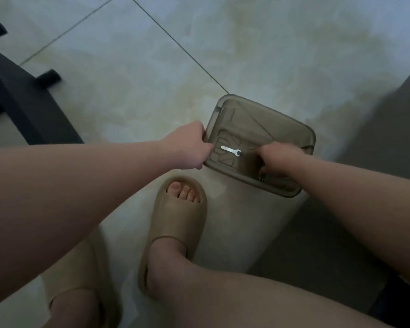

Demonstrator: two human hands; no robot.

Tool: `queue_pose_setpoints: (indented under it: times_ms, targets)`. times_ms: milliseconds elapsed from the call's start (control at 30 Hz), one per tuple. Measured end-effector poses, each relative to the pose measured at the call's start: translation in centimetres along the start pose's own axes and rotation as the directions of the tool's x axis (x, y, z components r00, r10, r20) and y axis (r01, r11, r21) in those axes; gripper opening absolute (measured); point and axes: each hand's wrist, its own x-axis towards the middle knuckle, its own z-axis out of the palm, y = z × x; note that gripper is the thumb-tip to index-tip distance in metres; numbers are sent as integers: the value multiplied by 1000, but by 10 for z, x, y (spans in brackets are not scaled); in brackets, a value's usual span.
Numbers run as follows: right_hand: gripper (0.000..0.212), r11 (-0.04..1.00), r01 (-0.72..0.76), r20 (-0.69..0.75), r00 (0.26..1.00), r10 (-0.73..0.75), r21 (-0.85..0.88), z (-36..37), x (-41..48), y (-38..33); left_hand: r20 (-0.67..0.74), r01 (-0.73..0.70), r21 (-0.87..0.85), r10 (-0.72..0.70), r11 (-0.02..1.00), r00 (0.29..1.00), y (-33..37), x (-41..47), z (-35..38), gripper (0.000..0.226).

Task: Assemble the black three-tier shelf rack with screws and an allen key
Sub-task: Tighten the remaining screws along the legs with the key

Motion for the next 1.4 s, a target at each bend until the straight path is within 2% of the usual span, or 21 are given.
queue_pose_setpoints:
  times_ms: [100,200,400,533,667,733,833,900,967,1067,1167,1300,1400]
  targets:
    - [47,1000,20,21,1000,-19,-25,8,7,-9,-23,-10,-26,9,1000,1000,-8,2,-1,15]
    - [50,998,35,20,999,-34,-48,16,11,-16,-26,-16,-25,15,1000,1000,-14,3,0,14]
    - [24,993,52,-32,998,-56,-104,29,11,-25,-38,-29,-40,27,999,999,-16,3,2,14]
    - [22,991,69,-50,996,-75,-115,32,10,-27,-22,-23,-57,22,998,1000,-20,3,1,15]
    - [24,996,84,-71,994,-86,-20,27,5,-26,10,-26,-66,27,997,1000,-23,0,-2,17]
    - [24,992,95,-118,989,-84,85,16,2,-27,27,-23,-85,25,996,999,-22,-3,-5,20]
    - [11,951,164,-252,963,-97,264,-15,-8,-32,10,23,-97,-23,995,1000,-18,-12,-14,36]
    - [9,906,247,-378,919,-107,344,-41,-19,-38,-46,38,-108,-43,993,998,-18,-21,-26,35]
    - [7,848,366,-526,841,-125,384,-68,-35,-48,-74,57,-192,-73,980,995,-20,-30,-41,33]
    - [8,767,536,-684,707,-179,353,-104,-67,-71,-37,162,-440,-198,883,979,-25,-50,-66,36]
    - [10,706,652,-757,601,-257,277,-131,-101,-99,46,222,-685,-263,694,964,-35,-78,-91,39]
    - [10,625,762,-793,481,-373,169,-162,-136,-146,169,223,-878,-160,423,972,-52,-118,-120,51]
    - [9,588,801,-782,435,-446,110,-179,-150,-187,208,221,-929,-75,295,975,-71,-146,-136,57]
